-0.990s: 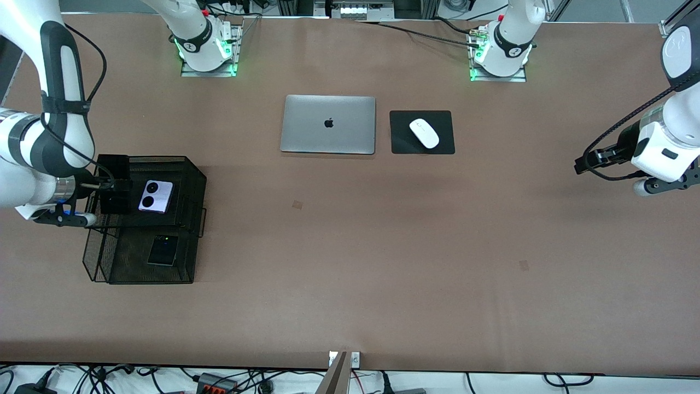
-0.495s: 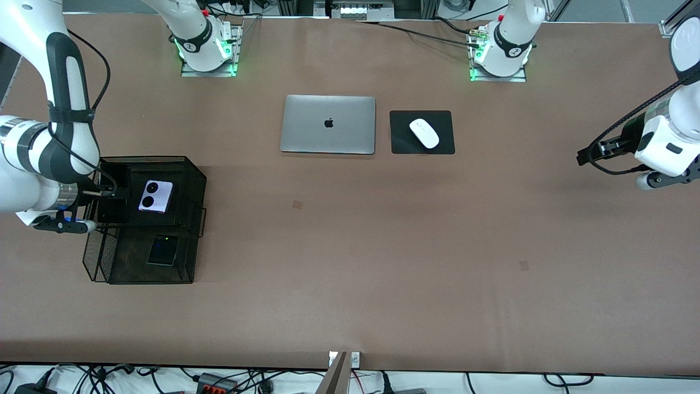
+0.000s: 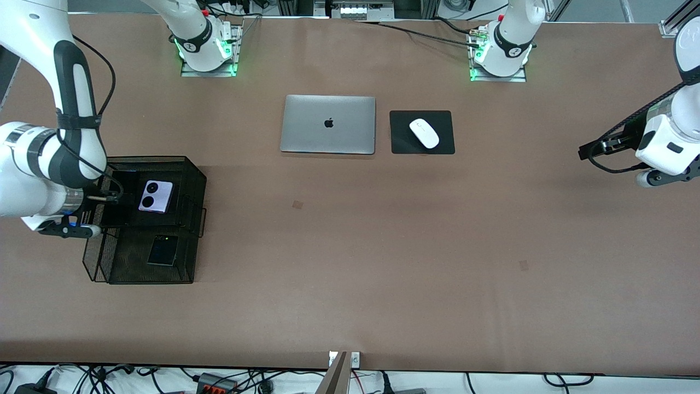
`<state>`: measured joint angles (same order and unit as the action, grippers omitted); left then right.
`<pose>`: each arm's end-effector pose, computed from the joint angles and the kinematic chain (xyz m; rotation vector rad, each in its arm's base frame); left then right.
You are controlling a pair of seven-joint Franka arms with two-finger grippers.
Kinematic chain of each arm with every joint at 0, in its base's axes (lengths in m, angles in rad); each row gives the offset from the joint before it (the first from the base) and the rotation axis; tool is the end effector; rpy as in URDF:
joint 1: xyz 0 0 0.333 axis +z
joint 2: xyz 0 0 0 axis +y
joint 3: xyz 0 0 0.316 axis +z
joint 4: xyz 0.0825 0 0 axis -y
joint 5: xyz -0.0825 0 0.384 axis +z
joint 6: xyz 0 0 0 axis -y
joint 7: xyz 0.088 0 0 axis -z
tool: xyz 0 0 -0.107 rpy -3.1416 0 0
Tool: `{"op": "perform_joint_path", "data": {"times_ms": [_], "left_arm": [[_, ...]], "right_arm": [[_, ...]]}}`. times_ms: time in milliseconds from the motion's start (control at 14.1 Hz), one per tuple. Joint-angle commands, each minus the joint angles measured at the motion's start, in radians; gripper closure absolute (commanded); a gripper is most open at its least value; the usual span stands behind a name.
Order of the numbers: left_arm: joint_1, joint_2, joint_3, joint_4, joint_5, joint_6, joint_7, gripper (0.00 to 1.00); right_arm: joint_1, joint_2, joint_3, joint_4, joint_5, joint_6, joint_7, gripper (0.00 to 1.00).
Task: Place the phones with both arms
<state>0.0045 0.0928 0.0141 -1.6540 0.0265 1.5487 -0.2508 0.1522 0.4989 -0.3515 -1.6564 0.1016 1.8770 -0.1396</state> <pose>0.5690 0.0132 0.5318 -3.0492 -0.4102 0.2987 0.6381 -0.0974 0.3169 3.0793 -0.1286 -0.3960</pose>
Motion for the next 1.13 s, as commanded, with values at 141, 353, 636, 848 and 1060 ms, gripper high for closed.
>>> {"op": "perform_joint_path", "data": {"times_ms": [141, 353, 636, 848, 1060], "left_arm": [[0.012, -0.011, -0.003, -0.027, -0.003, 0.055, 0.013, 0.00], [0.025, -0.051, -0.005, -0.101, -0.010, 0.108, 0.013, 0.00], [0.025, -0.109, -0.008, -0.168, -0.025, 0.164, 0.013, 0.00], [0.025, -0.133, -0.025, -0.185, -0.026, 0.207, 0.024, 0.00], [0.023, -0.153, -0.029, -0.210, -0.026, 0.228, 0.061, 0.00]], "right_arm": [[0.018, -0.083, 0.006, 0.108, 0.009, -0.041, -0.012, 0.00], [0.052, -0.095, 0.008, 0.187, 0.009, -0.062, -0.020, 0.00], [0.069, -0.095, 0.009, 0.340, 0.009, -0.244, -0.009, 0.00], [0.096, -0.095, 0.006, 0.375, 0.007, -0.285, 0.060, 0.00], [0.107, -0.124, 0.005, 0.372, 0.013, -0.276, 0.120, 0.00]]}}
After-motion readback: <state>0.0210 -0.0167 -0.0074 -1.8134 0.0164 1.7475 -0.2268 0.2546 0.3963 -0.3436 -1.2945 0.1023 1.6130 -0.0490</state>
